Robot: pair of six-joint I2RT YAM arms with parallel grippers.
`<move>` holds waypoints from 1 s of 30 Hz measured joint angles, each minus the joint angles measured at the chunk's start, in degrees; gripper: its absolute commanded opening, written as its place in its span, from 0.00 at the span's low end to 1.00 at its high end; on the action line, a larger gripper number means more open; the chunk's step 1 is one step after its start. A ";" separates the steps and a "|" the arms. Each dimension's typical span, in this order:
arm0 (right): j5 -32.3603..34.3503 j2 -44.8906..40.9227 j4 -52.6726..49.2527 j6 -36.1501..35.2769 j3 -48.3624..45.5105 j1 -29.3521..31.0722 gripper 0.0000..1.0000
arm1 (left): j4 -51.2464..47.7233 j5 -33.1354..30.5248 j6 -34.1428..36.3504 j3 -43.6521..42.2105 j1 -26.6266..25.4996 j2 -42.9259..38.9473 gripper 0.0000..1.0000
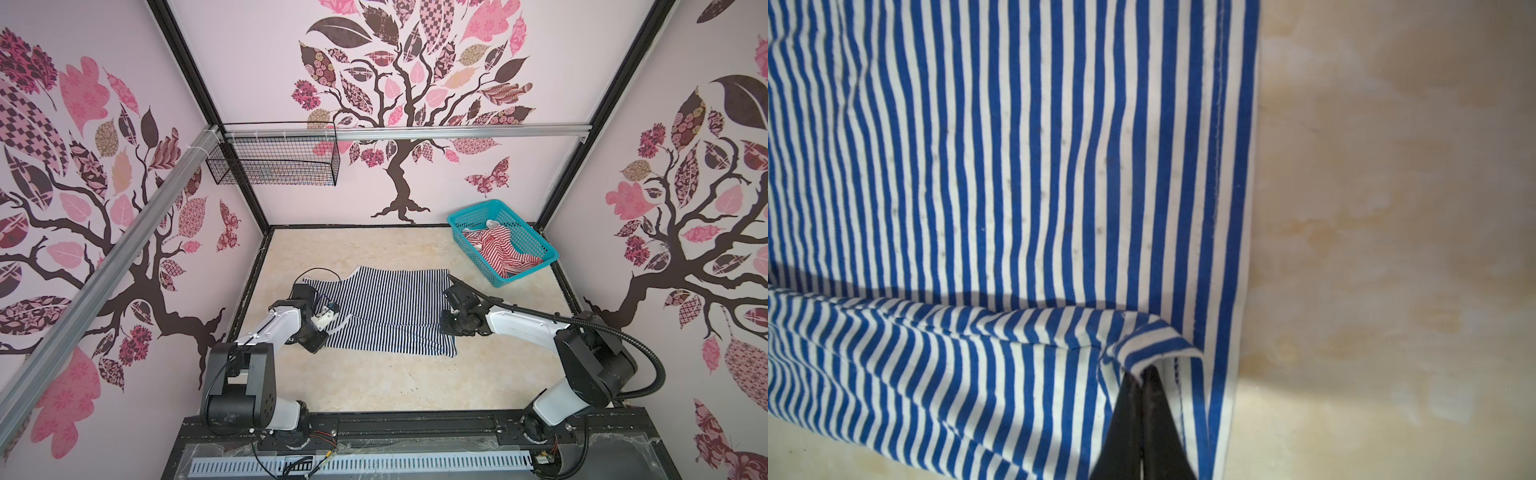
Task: Fold and stack the tank tops
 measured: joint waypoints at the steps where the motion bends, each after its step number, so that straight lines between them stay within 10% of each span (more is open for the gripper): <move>1: -0.02 -0.13 -0.15 -0.02 0.00 -0.11 0.00 | 0.20 -0.15 0.02 0.00 0.00 0.20 0.23; 12: -0.92 -5.11 -0.39 -0.92 0.00 -4.26 0.02 | 1.57 -1.84 0.57 -0.85 -0.20 0.90 0.23; 19: -1.36 -1.99 -0.52 -1.46 0.31 -4.39 0.47 | 1.73 -2.32 0.59 -0.85 -0.22 0.87 0.23; 30: 3.17 -4.00 -4.46 -0.83 4.79 1.79 0.45 | 0.83 -3.48 -0.92 -0.57 -0.20 -3.19 0.24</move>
